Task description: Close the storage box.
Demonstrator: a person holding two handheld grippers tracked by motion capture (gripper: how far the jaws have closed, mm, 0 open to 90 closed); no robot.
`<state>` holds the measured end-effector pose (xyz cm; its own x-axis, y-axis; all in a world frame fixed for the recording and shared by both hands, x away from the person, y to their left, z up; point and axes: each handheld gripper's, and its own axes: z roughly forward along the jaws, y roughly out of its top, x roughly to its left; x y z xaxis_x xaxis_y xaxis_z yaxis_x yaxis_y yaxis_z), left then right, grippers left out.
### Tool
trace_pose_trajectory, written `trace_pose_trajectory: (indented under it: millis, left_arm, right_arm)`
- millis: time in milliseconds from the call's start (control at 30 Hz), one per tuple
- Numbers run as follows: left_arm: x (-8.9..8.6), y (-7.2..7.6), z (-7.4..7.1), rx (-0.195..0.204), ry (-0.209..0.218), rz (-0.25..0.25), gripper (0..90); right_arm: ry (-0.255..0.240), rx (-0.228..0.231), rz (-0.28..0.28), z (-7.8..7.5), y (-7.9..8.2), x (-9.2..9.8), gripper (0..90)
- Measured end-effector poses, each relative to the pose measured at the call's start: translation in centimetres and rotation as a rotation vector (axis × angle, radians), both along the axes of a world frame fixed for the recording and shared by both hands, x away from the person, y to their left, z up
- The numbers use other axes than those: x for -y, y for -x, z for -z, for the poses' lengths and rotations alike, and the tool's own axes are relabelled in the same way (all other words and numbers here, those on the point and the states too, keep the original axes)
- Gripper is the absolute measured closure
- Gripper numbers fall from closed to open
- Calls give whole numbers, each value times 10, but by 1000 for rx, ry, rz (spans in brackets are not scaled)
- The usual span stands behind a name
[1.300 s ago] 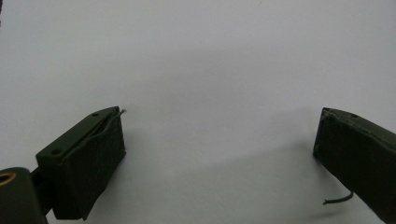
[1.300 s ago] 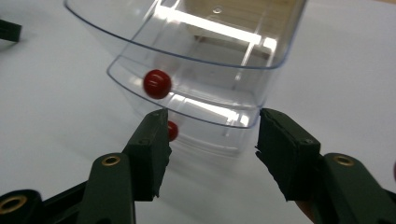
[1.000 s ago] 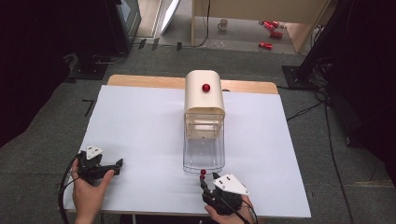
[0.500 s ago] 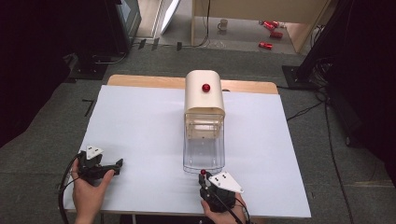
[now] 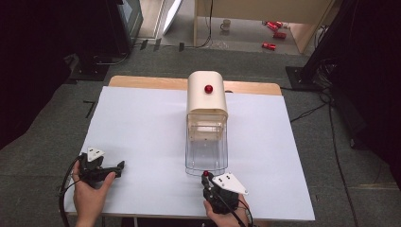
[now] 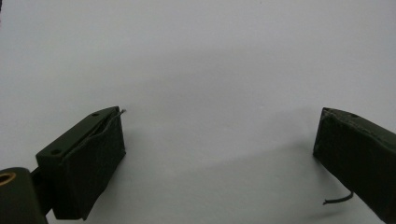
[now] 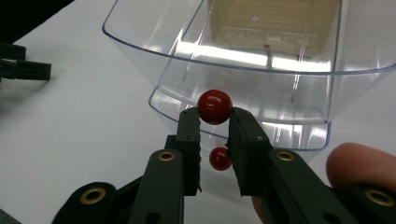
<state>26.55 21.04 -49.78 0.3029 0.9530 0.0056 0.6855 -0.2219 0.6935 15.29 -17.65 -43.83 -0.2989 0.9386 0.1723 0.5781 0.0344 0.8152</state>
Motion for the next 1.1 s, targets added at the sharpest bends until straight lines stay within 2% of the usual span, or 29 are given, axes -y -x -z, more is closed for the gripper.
trace_pose_trajectory:
  millis: [467, 833, 1100]
  left_arm:
    - [0, 0, 0, 0, 0, 0, 19]
    - [0, 0, 0, -1, -2, 1, 19]
    - [0, 0, 0, -1, -2, 1, 19]
  right_arm:
    - [-10, 10, -19, -17, -5, -2, 761]
    - [-30, 34, -12, -31, -12, -3, 761]
    - [-24, 39, -4, -36, -22, -2, 760]
